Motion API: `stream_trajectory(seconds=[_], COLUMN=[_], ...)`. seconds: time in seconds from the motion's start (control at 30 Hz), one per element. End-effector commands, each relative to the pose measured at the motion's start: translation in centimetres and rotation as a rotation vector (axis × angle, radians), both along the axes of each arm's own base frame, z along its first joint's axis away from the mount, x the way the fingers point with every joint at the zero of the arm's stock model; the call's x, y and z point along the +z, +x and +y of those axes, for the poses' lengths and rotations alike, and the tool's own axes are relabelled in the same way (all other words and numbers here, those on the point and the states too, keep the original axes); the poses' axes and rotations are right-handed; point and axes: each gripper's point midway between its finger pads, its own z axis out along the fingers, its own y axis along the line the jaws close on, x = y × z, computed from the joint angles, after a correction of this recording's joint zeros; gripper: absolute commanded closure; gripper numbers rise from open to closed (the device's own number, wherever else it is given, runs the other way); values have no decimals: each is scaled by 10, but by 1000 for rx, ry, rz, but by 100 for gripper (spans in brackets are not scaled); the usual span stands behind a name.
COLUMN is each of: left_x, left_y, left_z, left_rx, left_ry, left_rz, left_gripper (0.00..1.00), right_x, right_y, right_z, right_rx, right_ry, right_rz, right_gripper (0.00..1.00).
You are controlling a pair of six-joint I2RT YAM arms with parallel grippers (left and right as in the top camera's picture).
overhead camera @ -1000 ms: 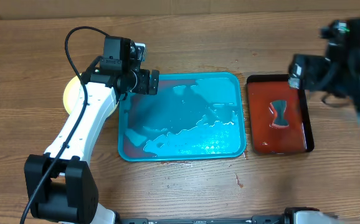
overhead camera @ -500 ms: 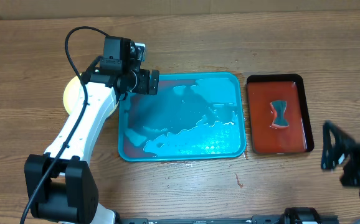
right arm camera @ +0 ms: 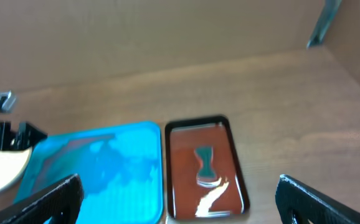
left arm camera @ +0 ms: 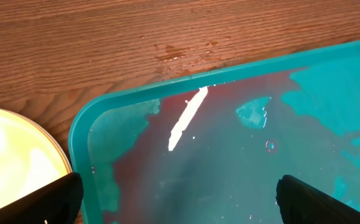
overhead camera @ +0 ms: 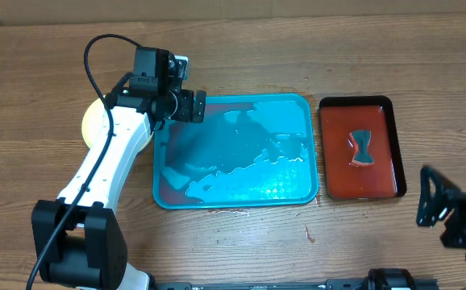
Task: Clean dirty plates on tray and stack at the side
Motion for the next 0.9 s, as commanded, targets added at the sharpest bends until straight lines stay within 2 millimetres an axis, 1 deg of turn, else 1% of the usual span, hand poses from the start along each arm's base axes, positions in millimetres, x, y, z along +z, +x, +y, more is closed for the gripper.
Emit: stream_trajectory(seconds=[0.0,0.17,0.27,0.33,0.63,0.73,0.87], left_x=[13,13,13,13,13,13,13], left_y=[4,4,4,4,4,4,4], left_z=[-2,-2,-2,-2,-2,-2,-2], left_rx=[-20,-19,-20,-20,-19,-19,-20], left_ry=[1,1,1,1,1,1,1], left_rz=[-37,-37,-37,-37,-37,-37,-37], left_gripper=[0,0,0,0,0,0,0], right_x=[3,5,-1,-8,-60,-83,-106], right_y=[3,8,10,14,42,52,60], right_z=[-7,-9,-10,-11,-13,-11,-7], right_rx=[-38,-49,-57,-62,-72,-61,-40], right_ry=[-18,-20,-21,-22,-19,-14,-9], right_rz=[-57,-175,-249,-288,-459,-508,-566], right_gripper=[0,0,0,0,0,0,0])
